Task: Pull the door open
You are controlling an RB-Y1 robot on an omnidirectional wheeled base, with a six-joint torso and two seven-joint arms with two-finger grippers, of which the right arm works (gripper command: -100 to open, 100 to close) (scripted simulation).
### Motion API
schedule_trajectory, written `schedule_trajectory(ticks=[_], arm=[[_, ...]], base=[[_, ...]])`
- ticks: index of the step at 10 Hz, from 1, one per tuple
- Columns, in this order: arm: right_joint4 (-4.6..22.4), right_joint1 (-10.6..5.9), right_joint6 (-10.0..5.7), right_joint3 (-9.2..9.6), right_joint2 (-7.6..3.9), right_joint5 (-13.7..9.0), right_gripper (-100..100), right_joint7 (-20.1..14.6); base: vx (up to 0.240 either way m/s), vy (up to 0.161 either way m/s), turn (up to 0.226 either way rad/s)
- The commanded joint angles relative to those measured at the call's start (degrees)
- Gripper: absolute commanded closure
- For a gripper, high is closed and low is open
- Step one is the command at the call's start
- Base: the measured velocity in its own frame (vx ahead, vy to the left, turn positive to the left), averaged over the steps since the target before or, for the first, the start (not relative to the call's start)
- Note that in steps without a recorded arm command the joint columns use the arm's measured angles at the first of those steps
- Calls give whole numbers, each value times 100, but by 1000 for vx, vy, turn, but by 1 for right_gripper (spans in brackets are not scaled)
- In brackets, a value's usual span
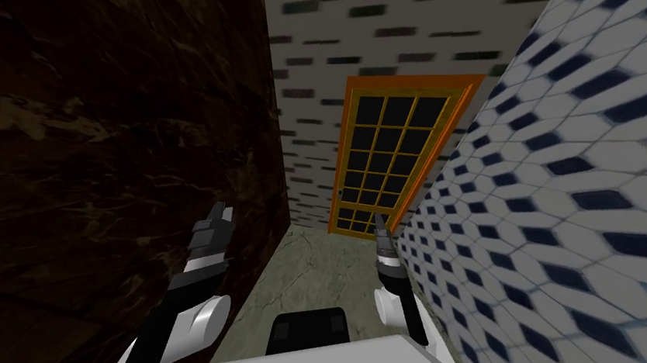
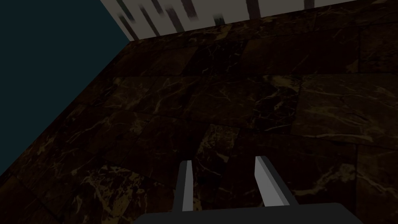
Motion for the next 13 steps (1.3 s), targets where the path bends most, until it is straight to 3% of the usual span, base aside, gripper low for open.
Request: schedule_trajectory(ticks=[1, 13], arm=[[229, -70, -37, -35, -30, -30, -100, 226], [1727, -505, -188, -276, -193, -258, -100, 1878]], base=[[100, 9, 17], [100, -1, 22]])
